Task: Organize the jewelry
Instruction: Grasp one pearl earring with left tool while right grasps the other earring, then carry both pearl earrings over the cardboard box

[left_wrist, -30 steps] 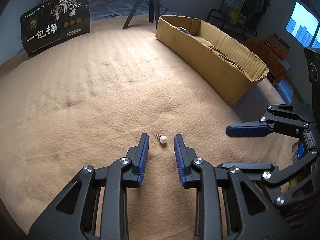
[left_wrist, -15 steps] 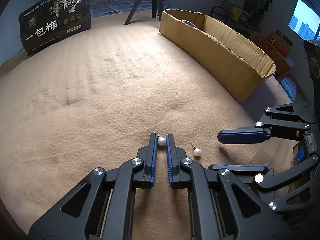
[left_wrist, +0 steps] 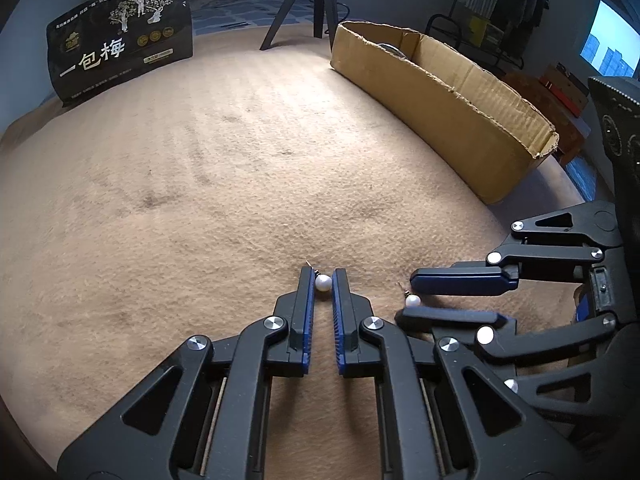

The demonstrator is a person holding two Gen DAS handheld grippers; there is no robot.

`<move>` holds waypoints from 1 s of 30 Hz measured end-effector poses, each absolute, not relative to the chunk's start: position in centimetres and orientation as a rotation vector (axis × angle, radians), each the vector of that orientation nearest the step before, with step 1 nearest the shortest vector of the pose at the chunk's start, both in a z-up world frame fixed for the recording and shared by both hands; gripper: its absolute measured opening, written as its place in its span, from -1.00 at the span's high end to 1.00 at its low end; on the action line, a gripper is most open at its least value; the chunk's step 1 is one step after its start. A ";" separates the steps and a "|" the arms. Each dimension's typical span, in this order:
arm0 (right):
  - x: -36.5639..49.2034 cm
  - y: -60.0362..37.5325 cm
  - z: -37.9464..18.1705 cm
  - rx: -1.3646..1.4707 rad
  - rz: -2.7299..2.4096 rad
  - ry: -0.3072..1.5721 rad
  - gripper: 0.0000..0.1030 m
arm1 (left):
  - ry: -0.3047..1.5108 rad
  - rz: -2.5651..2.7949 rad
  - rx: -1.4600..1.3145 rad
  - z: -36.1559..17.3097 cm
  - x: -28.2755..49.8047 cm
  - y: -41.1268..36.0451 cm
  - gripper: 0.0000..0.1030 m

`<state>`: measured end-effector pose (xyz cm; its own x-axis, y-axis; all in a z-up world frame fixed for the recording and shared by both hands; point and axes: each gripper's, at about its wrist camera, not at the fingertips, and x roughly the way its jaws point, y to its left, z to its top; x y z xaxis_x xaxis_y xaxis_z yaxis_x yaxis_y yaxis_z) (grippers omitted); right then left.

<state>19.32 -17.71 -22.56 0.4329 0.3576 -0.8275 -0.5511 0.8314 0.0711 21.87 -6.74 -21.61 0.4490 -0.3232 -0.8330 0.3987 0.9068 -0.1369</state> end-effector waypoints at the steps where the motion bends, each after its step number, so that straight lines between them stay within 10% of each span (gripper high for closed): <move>1: 19.4 -17.7 -22.6 -0.229 0.567 0.969 0.80 | 1.011 -0.445 0.082 -21.6 21.9 -6.7 0.86; 30: 16.8 -25.9 -15.4 -0.082 0.453 0.812 0.87 | 0.907 -0.506 0.045 -15.4 20.3 -9.6 0.87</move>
<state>16.83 -25.86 -15.45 0.5986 0.3592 -0.7160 -0.4207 0.9016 0.1006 20.28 -9.57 -15.37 0.5075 -0.4014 -0.7624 0.4384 0.8821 -0.1726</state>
